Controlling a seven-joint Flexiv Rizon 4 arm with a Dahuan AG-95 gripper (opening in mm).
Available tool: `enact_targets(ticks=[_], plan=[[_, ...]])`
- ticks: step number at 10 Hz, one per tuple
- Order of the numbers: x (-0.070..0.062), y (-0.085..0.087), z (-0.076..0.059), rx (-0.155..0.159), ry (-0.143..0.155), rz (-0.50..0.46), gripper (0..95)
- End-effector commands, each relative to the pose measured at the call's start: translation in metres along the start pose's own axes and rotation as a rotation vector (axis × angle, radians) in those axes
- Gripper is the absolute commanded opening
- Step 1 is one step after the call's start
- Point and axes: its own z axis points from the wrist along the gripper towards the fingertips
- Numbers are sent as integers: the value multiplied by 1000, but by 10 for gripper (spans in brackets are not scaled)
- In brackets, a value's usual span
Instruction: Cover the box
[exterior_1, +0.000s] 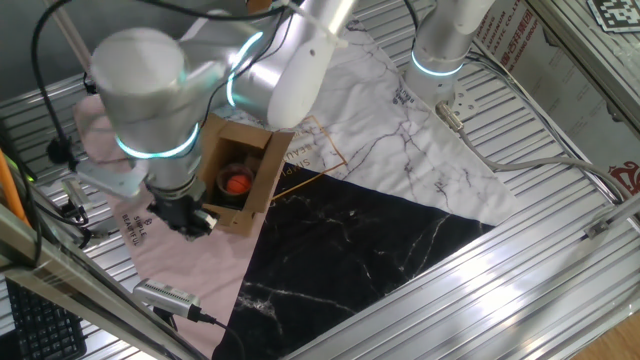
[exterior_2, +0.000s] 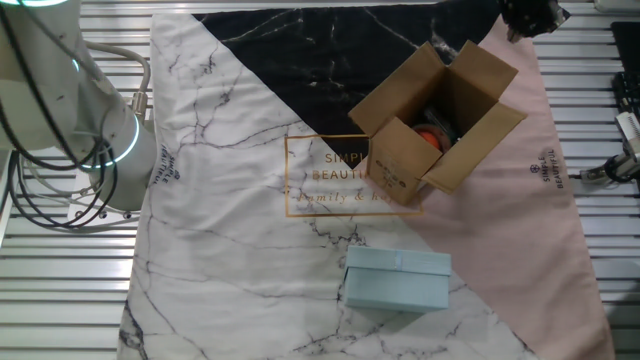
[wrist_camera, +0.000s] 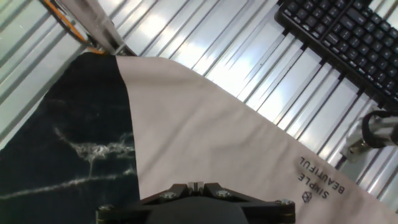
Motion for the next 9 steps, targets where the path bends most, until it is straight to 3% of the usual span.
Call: enact_targets(ticks=[1, 5, 9], plan=[[1, 0, 2, 2, 5, -4, 0], [11, -1, 8, 0, 0, -9, 0], [13, -1, 11, 1, 3, -15, 0]])
